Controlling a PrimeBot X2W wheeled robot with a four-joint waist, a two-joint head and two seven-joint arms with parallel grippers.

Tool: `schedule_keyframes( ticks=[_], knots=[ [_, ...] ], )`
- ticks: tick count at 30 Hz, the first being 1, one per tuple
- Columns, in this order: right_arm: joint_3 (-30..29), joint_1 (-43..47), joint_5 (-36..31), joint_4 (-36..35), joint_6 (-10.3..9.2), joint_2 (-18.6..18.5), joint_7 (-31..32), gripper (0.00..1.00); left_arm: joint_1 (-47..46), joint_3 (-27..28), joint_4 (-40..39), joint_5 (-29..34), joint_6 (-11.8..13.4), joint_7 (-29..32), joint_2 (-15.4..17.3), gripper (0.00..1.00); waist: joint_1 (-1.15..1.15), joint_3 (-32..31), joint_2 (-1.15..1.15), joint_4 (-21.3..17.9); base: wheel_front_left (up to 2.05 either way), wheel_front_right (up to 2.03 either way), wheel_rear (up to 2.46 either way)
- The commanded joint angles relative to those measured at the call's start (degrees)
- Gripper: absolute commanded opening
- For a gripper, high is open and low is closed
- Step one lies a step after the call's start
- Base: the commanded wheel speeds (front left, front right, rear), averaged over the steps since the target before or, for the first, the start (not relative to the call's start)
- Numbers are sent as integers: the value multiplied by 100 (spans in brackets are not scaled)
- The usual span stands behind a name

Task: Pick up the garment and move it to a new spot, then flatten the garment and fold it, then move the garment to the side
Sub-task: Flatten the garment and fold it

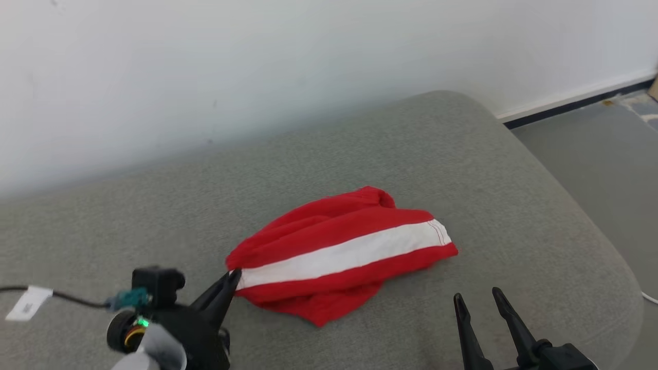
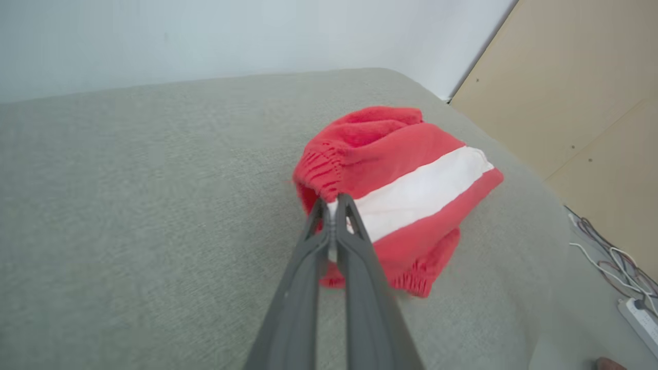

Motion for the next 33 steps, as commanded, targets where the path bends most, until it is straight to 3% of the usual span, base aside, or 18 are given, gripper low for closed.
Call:
schedule_keyframes(
  ticks=[1, 4, 6, 16, 17, 19, 20, 21, 28, 33],
  knots=[
    [0, 20, -12, 22, -13, 3, -6, 100, 155, -97, -43, 149, -10, -245, 104, 0, 0, 93, 0, 245, 0, 0, 0],
    [48, -39, 42, 65, -13, 7, -6, 100, 374, -316, 201, 465, -4, -872, 452, 0, 0, 88, 0, 491, 0, 0, 0],
    [67, -74, 68, 79, -13, 5, -6, 100, 401, -478, 404, 678, -4, -1072, 517, 0, 0, 68, 0, 586, 0, 0, 0],
    [351, -245, 190, 494, -13, -48, -6, 100, 430, -421, 1361, 845, 73, -1828, 310, 0, 0, -53, 0, 841, 0, 0, 0],
    [381, -263, 219, 563, -13, -52, -6, 100, 423, -400, 1413, 854, 88, -1857, 286, 4, 0, -65, 0, 861, 0, 0, 0],
    [421, -311, 263, 724, -13, -56, -6, 100, 427, -361, 1522, 904, 142, -1922, 238, 43, 0, -95, 0, 900, 0, 0, 0],
    [446, -348, 270, 801, -13, -57, -6, 100, 432, -324, 1555, 940, 176, -1951, 210, 90, 0, -108, 0, 915, 0, 0, 0],
    [450, -379, 277, 875, -13, -57, -6, 100, 447, -279, 1571, 960, 213, -1979, 177, 100, 0, -123, 0, 936, 0, 0, 0],
    [466, -601, 292, 1306, -13, -48, -6, 100, 720, 204, 1174, 1306, 595, -2023, 54, 100, 0, -184, 0, 1057, 0, 0, 0],
    [401, -951, 278, 1878, -13, -42, -6, 100, 1215, 869, 97, 1937, 799, -2020, -130, 100, 0, -171, 0, 1231, 0, 0, 0]
  ],
)
